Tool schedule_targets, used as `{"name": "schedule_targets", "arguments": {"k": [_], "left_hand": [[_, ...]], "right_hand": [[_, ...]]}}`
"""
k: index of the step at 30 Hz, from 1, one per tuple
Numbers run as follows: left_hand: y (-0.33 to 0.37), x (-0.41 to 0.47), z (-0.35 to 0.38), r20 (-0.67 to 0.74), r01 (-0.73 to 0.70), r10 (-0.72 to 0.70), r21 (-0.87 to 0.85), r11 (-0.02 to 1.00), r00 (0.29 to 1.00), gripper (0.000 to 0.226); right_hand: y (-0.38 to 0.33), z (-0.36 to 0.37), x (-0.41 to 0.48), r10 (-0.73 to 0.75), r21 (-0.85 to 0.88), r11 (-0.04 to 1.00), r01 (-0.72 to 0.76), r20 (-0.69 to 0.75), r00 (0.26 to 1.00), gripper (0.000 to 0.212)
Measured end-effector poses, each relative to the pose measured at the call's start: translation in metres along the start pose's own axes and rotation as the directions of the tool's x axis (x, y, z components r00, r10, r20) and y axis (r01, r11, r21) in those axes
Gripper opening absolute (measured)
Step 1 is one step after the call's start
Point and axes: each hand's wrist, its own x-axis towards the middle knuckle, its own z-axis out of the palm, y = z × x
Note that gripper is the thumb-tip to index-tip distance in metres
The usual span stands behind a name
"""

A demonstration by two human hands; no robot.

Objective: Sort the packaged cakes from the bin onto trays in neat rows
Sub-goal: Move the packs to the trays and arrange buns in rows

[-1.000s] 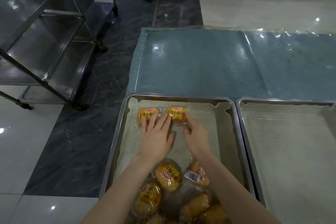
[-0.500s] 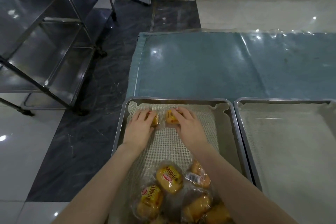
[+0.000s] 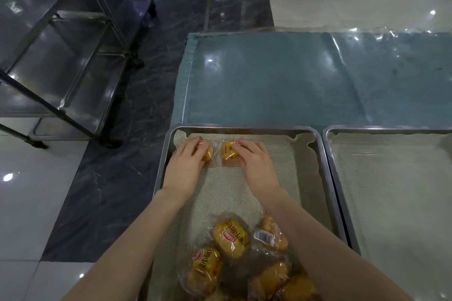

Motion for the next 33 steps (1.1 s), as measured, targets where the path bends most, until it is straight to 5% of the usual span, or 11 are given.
{"name": "schedule_targets", "arguments": {"k": [6, 11, 18, 21, 25, 29, 33], "left_hand": [[0.006, -0.009, 0.001, 0.030, 0.009, -0.009, 0.016, 1.000, 1.000, 0.061], [0.039, -0.047, -0.008, -0.080, -0.057, 0.040, -0.224, 0.973, 0.996, 0.046], [0.102, -0.092, -0.014, 0.231, -0.182, 0.245, -0.264, 0.947, 0.942, 0.054], [0.116, -0.102, -0.006, 0.322, -0.195, 0.235, -0.151, 0.969, 0.917, 0.064], [0.122, -0.106, 0.001, 0.185, -0.094, 0.148, -0.276, 0.957, 0.971, 0.035], [0.135, -0.097, -0.016, 0.035, 0.086, -0.080, -0.560, 0.824, 0.996, 0.023], [0.147, -0.084, -0.028, 0.291, 0.361, -0.221, -0.821, 0.443, 0.931, 0.034]], "right_hand": [[-0.001, -0.013, -0.005, -0.009, 0.022, 1.000, 0.007, 0.069, 0.998, 0.047], [0.018, -0.044, -0.044, 0.069, 0.108, 0.990, -0.088, 0.164, 0.984, 0.036], [0.043, -0.067, -0.099, 0.245, 0.011, 0.953, -0.304, 0.563, 0.789, 0.031], [0.042, -0.069, -0.109, 0.240, 0.037, 0.951, -0.308, 0.542, 0.806, 0.024], [0.040, -0.078, -0.113, 0.303, 0.192, 0.896, -0.402, 0.397, 0.866, 0.024], [0.028, -0.089, -0.108, 0.430, 0.451, 0.779, -0.436, 0.121, 0.895, 0.032], [0.010, -0.093, -0.105, 0.270, 0.535, 0.802, -0.265, 0.070, 0.960, 0.038]]}}
